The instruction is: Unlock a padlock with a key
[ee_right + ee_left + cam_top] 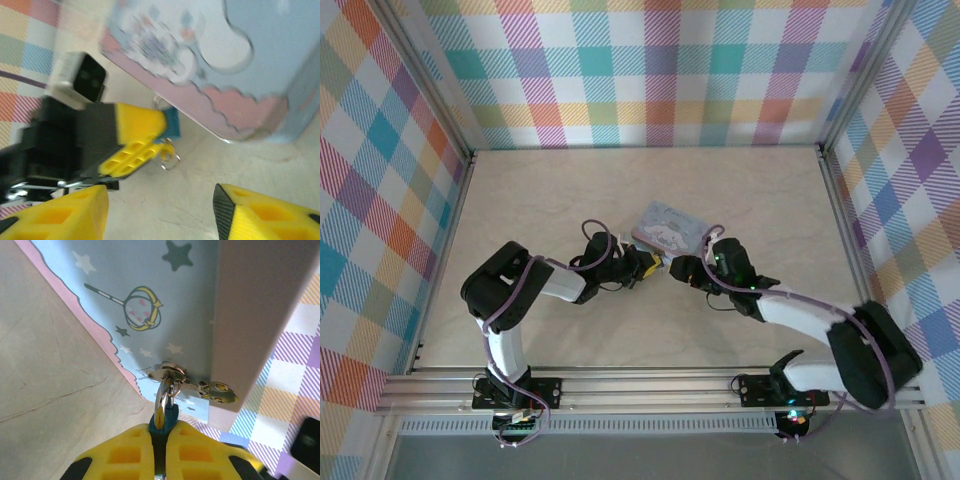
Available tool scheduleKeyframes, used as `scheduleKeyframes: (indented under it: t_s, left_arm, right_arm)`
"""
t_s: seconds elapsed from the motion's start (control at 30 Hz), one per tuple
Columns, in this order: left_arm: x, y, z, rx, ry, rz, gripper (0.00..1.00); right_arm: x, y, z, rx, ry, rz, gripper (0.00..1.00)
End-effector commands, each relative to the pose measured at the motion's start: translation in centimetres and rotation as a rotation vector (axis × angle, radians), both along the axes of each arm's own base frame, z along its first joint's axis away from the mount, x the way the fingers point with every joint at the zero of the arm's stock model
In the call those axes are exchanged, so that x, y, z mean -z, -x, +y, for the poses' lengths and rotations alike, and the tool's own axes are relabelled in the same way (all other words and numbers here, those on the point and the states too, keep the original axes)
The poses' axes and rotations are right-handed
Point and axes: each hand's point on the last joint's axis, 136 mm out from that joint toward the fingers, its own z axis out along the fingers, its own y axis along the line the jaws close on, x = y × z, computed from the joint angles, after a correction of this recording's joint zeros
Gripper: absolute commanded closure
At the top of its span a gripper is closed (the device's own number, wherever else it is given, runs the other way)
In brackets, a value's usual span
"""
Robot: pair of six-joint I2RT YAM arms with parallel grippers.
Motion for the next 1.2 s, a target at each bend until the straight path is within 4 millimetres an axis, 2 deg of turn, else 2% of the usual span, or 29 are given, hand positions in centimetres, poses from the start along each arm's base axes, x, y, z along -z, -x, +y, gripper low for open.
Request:
scheduleKeyframes:
  t_s: [0.0, 0.17, 0.27, 0.33, 0.4, 0.5, 0.73, 0.8, 1.03, 1.17]
  left_arm:
    - [0.2, 0.2, 0.1, -0.024, -0.026, 0.063, 1.0]
    - [0.1, 0.3, 0.0, -0.027, -0.033, 0.089, 1.0]
    - [0.0, 0.4, 0.0, -0.03, -0.027, 0.108, 1.0]
    - [0.0, 0.4, -0.1, -0.031, -0.023, 0.123, 1.0]
    - [-0.1, 0.5, -0.2, -0.031, -0.021, 0.135, 1.0]
    - [-0.2, 0.6, -0.2, -0.028, -0.028, 0.151, 1.0]
    - [-0.7, 0.6, -0.4, -0.028, -0.024, 0.164, 1.0]
    - [-0.7, 0.6, -0.4, -0.032, -0.02, 0.171, 1.0]
    - [-0.9, 0.5, -0.6, -0.036, -0.008, 0.183, 1.0]
    - [-0.9, 0.6, -0.8, -0.03, -0.005, 0.185, 1.0]
  right_arm:
    - [-3.5, -0.1, -1.0, -0.08, 0.136, -0.249, 0.28]
    - [-8.2, 0.4, -0.7, -0.183, 0.223, -0.508, 0.12]
    - [-9.7, 0.9, -0.2, -0.257, 0.287, -0.641, 0.11]
    - [-9.9, 1.7, 0.5, -0.359, 0.352, -0.746, 0.1]
    - [-9.2, 2.7, 1.2, -0.486, 0.483, -0.881, 0.09]
    - [-7.5, 3.2, 1.2, -0.609, 0.658, -0.981, 0.09]
    - [-2.2, 2.3, 0.2, -0.763, 0.988, -1.028, 0.08]
    - [-1.2, 2.1, 0.3, -0.778, 1.03, -1.044, 0.07]
    - [0.9, 1.2, 2.2, -0.783, 1.017, -1.06, 0.09]
    - [1.8, 0.3, 3.4, -0.775, 1.006, -1.059, 0.16]
